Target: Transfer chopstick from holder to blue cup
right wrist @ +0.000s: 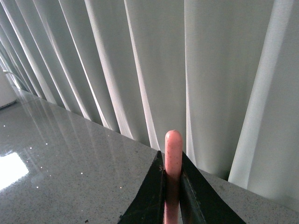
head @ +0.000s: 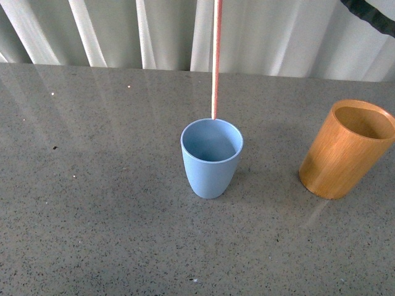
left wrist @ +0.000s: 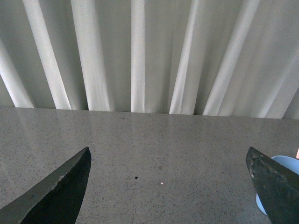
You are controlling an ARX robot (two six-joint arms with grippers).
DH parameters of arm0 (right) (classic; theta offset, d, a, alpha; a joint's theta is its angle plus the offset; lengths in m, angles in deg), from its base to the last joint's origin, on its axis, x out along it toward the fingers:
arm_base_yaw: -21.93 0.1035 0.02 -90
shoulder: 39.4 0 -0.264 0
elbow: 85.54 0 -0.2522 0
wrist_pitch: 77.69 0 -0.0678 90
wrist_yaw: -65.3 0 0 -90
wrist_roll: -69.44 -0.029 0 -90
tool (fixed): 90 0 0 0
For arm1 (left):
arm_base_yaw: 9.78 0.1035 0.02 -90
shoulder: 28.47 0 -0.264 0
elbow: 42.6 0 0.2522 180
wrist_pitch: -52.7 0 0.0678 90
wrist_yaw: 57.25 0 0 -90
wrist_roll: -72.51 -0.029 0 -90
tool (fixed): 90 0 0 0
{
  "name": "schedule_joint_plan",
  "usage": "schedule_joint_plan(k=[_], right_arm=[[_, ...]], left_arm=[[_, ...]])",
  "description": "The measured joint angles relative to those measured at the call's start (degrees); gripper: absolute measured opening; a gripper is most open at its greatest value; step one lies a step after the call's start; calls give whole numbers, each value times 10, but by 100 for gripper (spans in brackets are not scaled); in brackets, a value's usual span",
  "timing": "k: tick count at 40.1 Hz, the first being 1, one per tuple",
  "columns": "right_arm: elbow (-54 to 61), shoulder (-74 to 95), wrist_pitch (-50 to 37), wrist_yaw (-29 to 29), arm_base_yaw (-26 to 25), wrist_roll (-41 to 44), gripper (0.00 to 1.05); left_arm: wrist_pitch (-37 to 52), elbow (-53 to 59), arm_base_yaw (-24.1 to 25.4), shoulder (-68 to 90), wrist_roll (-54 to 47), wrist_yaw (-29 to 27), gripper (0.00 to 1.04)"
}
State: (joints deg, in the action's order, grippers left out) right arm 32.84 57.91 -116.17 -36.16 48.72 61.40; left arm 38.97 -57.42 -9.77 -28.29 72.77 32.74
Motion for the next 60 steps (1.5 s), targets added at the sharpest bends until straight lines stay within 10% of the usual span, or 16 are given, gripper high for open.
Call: schedule_joint_plan(k=[40, 60], right_arm=[[-17, 124, -34, 28, 24, 2, 4], [43, 61, -35, 67, 7, -3, 84]], left_arm=[[0, 0, 0, 0, 0, 0, 98], [0, 0, 0, 0, 0, 0, 98]])
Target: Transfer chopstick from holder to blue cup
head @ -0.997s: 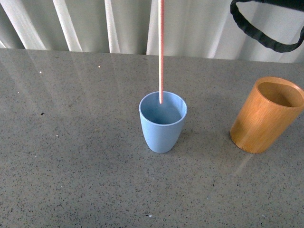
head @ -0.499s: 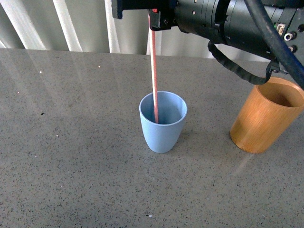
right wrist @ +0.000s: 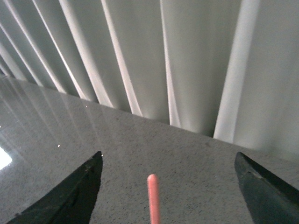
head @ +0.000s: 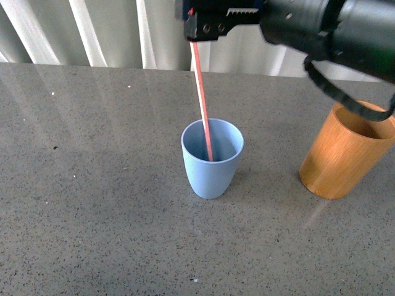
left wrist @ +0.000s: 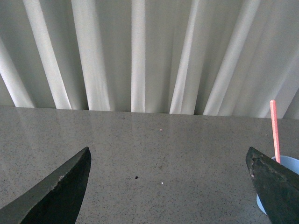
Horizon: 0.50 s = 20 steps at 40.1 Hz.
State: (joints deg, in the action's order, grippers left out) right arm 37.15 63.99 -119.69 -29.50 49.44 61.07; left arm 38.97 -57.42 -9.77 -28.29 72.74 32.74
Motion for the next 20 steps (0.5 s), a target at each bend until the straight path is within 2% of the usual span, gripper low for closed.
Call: schedule_joint_plan(k=[2, 3, 8, 13, 18, 20], right_arm=[[15, -37, 14, 17, -10, 4, 94], [21, -51, 20, 26, -14, 4, 97], [57, -132, 78, 93, -44, 20, 94], [120, -272, 212, 226, -102, 35, 95], [204, -439, 362, 292, -161, 50, 95], [236, -505, 429, 319, -169, 49, 95]], left_arm=[[0, 0, 0, 0, 0, 0, 98], [0, 0, 0, 0, 0, 0, 98], [0, 0, 0, 0, 0, 0, 98], [0, 0, 0, 0, 0, 0, 98], [0, 0, 0, 0, 0, 0, 98], [0, 0, 0, 0, 0, 0, 98]])
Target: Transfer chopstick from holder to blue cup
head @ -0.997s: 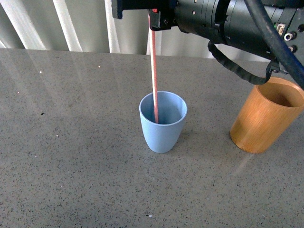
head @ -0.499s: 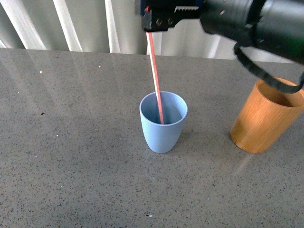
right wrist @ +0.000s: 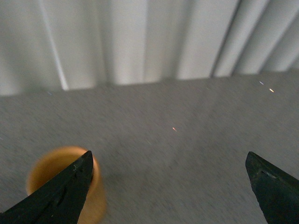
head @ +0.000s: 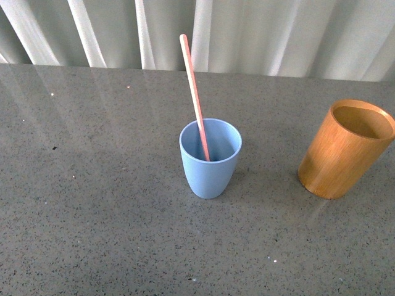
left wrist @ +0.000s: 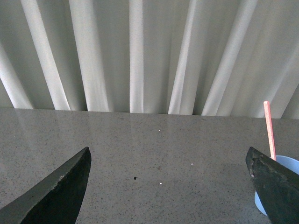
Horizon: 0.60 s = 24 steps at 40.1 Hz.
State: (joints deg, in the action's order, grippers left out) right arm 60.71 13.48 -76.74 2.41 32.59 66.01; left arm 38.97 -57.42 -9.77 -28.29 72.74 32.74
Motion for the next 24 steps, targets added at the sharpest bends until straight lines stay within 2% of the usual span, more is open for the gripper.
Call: schedule_joint_plan(k=[5, 8, 10, 11, 15, 18, 24], right_arm=[[17, -41, 26, -5, -3, 1, 94], [78, -42, -147, -152, -32, 20, 80], [109, -55, -221, -204, -42, 26, 69], [114, -62, -231, -212, -45, 28, 66], [127, -92, -235, -224, -54, 31, 52], [140, -117, -221, -265, -89, 32, 37], [159, -163, -192, -271, -105, 32, 11]], left_arm=[[0, 0, 0, 0, 0, 0, 98], [0, 0, 0, 0, 0, 0, 98], [0, 0, 0, 0, 0, 0, 98], [0, 0, 0, 0, 0, 0, 98], [0, 0, 0, 0, 0, 0, 98], [0, 0, 0, 0, 0, 0, 98], [0, 0, 0, 0, 0, 0, 98]])
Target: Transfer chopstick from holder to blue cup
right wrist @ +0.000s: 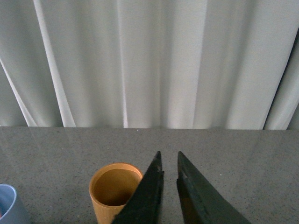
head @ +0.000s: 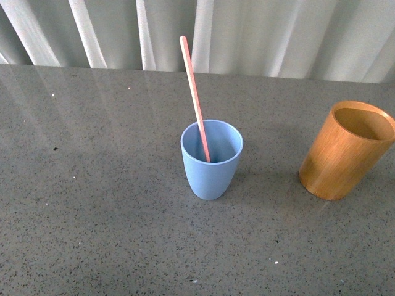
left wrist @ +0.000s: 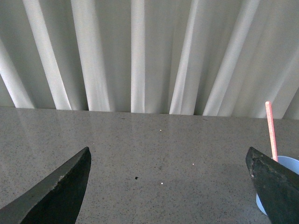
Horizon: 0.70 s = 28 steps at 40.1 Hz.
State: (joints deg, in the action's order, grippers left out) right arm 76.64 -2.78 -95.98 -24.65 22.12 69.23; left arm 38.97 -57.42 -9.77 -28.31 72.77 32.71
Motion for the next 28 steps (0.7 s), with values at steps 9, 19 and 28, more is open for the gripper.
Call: schedule_joint_plan(k=[9, 19, 28], right_arm=[[16, -63, 45, -1, -1, 2, 1], [27, -109, 65, -1, -1, 2, 1], [27, -162, 115, -1, -1, 2, 1]], left_arm=[[0, 0, 0, 0, 0, 0, 98], [0, 0, 0, 0, 0, 0, 98], [0, 0, 0, 0, 0, 0, 98]])
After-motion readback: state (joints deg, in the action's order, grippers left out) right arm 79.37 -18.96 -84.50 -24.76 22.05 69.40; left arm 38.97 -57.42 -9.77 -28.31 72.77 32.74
